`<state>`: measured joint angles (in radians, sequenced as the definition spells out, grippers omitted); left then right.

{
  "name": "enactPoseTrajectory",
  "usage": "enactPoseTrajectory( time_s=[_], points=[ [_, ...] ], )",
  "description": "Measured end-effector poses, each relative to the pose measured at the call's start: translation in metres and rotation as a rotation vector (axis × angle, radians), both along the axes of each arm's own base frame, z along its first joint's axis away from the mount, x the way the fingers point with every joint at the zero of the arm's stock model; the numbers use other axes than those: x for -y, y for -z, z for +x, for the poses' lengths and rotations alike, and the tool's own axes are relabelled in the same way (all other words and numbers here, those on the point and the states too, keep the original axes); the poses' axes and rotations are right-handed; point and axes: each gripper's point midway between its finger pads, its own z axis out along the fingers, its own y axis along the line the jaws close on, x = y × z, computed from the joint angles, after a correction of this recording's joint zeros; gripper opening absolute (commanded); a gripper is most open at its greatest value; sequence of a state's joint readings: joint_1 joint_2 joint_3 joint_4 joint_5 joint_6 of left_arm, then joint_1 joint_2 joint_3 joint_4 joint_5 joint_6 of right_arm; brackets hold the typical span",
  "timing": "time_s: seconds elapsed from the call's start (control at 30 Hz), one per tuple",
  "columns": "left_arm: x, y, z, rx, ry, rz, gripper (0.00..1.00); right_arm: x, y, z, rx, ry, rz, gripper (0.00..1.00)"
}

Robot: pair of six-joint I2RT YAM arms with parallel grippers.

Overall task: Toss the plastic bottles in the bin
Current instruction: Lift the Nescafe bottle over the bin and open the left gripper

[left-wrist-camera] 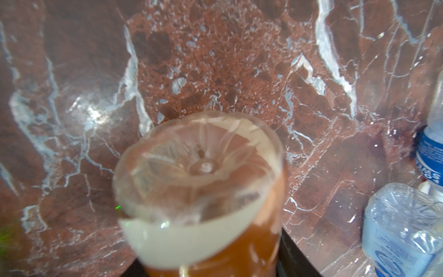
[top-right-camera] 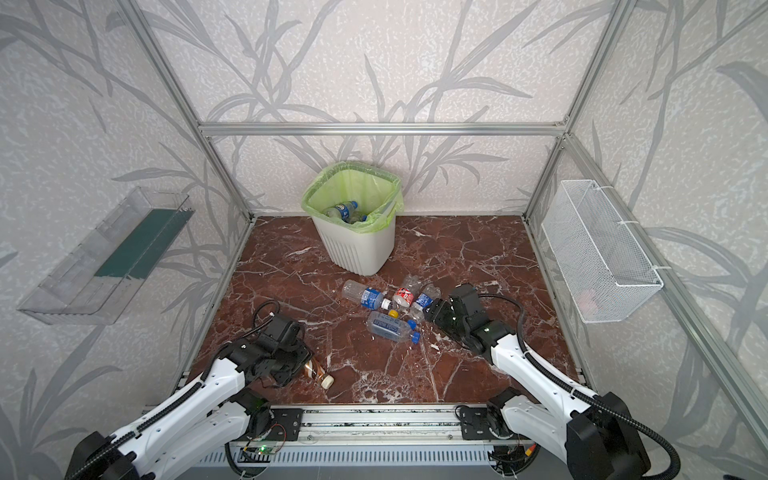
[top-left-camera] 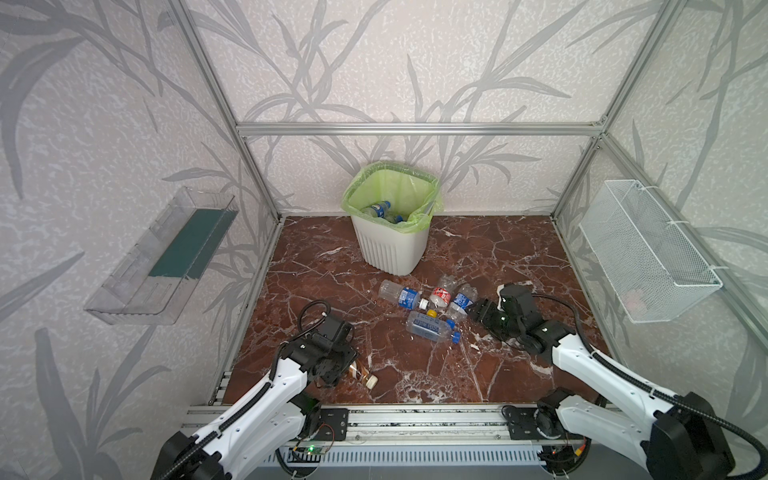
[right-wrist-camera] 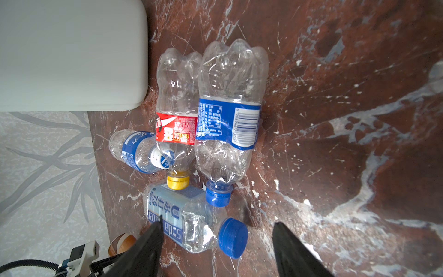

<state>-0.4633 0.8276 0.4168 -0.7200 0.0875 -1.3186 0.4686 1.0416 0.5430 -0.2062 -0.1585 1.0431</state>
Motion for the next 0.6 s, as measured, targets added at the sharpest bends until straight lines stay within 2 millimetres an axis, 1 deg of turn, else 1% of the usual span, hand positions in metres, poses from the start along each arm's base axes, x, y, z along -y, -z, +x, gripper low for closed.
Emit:
enactPoseTrajectory(
  time_s=[0.13,0.2,0.23,0.27,0.33,0.37,0.43,0.47,0.53,0.57,0.6],
  points=[
    [-0.002,-0.007,0.002,0.029,-0.015,-0.017,0.55,0.0,0.0,0.0,0.0,0.0,0.0,0.72],
    [-0.002,-0.017,0.005,0.059,-0.023,-0.032,0.54,0.0,0.0,0.0,0.0,0.0,0.0,0.72],
    [-0.001,-0.024,0.008,0.077,-0.028,-0.043,0.54,0.0,0.0,0.0,0.0,0.0,0.0,0.72],
    [0.0,-0.035,0.013,0.104,-0.035,-0.058,0.53,0.0,0.0,0.0,0.0,0.0,0.0,0.72],
    [0.003,-0.066,0.027,0.164,-0.041,-0.084,0.53,0.0,0.0,0.0,0.0,0.0,0.0,0.72],
    [0.006,-0.088,0.037,0.203,-0.037,-0.095,0.53,0.0,-0.001,0.0,0.001,0.0,0.0,0.72],
    [0.014,-0.144,0.064,0.297,-0.022,-0.121,0.53,0.0,-0.003,0.001,0.004,0.001,0.001,0.72],
    [0.018,-0.181,0.082,0.356,-0.013,-0.134,0.54,0.0,-0.006,0.001,0.006,0.002,0.003,0.72],
    [0.029,-0.264,0.125,0.501,0.006,-0.166,0.57,0.001,-0.014,0.004,0.015,0.008,0.007,0.72],
    [0.035,-0.312,0.152,0.589,0.02,-0.182,0.61,0.001,-0.02,0.006,0.022,0.012,0.011,0.72],
    [0.039,-0.355,0.177,0.672,0.027,-0.189,0.67,0.002,-0.027,0.008,0.029,0.015,0.013,0.72]
  ],
)
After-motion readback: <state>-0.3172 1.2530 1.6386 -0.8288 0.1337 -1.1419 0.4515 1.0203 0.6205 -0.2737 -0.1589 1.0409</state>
